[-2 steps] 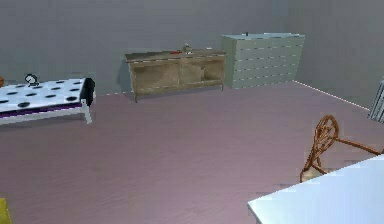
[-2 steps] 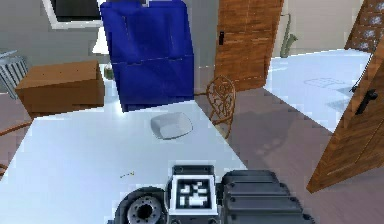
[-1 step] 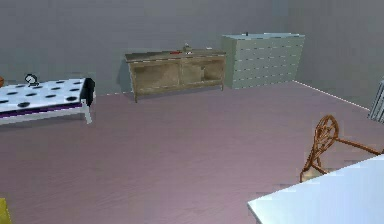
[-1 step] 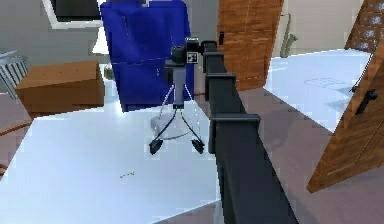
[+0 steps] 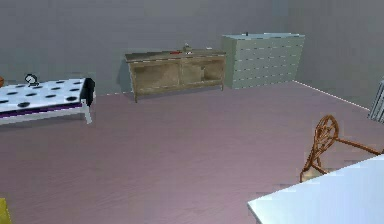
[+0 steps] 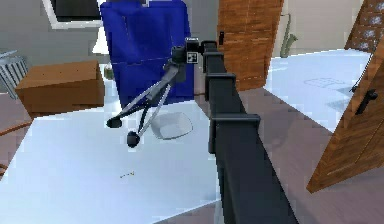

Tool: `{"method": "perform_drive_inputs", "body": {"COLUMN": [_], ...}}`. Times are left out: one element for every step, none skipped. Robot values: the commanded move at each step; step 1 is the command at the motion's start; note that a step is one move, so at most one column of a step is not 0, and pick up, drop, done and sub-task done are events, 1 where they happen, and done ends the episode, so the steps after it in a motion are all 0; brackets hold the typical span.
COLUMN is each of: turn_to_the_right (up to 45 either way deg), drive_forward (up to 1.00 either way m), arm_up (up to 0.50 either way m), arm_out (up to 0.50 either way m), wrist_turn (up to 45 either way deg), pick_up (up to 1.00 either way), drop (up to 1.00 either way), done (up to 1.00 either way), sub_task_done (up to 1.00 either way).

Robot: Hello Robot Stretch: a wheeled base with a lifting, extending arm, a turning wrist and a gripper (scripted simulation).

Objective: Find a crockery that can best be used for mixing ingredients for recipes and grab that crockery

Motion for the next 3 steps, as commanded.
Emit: {"method": "perform_drive_inputs", "body": {"turn_to_the_right": [0.0, 0.0, 0.0], "drive_forward": [0.00, 0.00, 0.00], "arm_up": [0.00, 0.00, 0.00], "arm_out": [0.00, 0.00, 0.00], "wrist_turn": [45.0, 45.0, 9.0], "pick_up": [0.00, 0.00, 0.00], "drop": [0.00, 0.00, 0.00], "done": [0.00, 0.00, 0.00], "sub_task_done": [0.00, 0.00, 0.00]}}
